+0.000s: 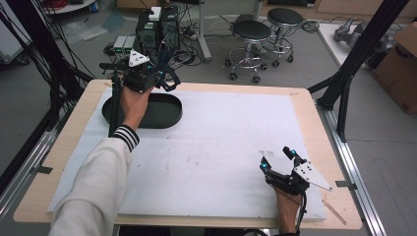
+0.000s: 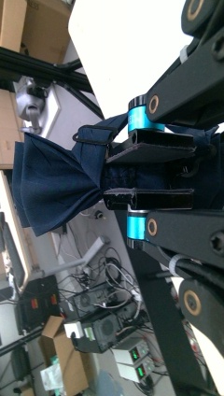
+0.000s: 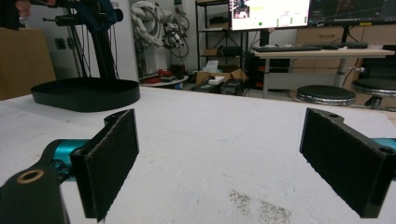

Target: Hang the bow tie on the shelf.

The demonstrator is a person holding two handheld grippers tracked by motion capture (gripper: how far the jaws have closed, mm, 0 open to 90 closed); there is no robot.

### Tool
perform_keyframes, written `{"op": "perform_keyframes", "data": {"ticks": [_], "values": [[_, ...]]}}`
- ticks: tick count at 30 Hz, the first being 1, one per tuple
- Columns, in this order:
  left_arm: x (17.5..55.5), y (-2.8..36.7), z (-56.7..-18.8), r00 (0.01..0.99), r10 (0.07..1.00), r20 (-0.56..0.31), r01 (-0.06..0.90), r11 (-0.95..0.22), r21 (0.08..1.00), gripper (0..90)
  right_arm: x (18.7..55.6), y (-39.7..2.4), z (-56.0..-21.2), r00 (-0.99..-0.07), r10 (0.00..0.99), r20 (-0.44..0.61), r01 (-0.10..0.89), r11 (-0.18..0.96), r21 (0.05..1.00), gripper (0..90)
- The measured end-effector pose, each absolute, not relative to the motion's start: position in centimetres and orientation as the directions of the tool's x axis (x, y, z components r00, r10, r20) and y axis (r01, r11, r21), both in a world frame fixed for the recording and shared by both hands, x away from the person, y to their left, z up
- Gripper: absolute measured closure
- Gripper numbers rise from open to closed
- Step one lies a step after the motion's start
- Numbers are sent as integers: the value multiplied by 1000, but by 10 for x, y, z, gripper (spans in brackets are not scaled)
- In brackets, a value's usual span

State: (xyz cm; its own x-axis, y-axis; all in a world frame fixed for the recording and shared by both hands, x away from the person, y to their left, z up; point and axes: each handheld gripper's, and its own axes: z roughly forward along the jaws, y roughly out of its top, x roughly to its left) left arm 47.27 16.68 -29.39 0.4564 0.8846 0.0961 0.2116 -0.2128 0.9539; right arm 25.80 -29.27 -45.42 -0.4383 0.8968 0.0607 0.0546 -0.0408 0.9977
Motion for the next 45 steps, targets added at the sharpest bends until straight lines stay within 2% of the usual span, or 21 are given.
{"op": "perform_keyframes", "data": {"ticks": [25, 31, 35, 45], "values": [[478, 170, -312, 355, 911, 208, 174, -283, 943, 761, 258, -292, -454, -436, 899, 43, 48, -25, 999, 108], [477, 170, -324, 345, 917, 202, 194, -280, 940, 761, 257, -292, -454, -436, 899, 43, 47, -25, 999, 108], [474, 168, -327, 337, 915, 221, 173, -291, 941, 761, 257, -291, -454, -434, 900, 46, 50, -27, 998, 108], [472, 172, -324, 333, 920, 206, 151, -267, 952, 761, 257, -291, -454, -434, 900, 41, 46, -23, 999, 108]]}}
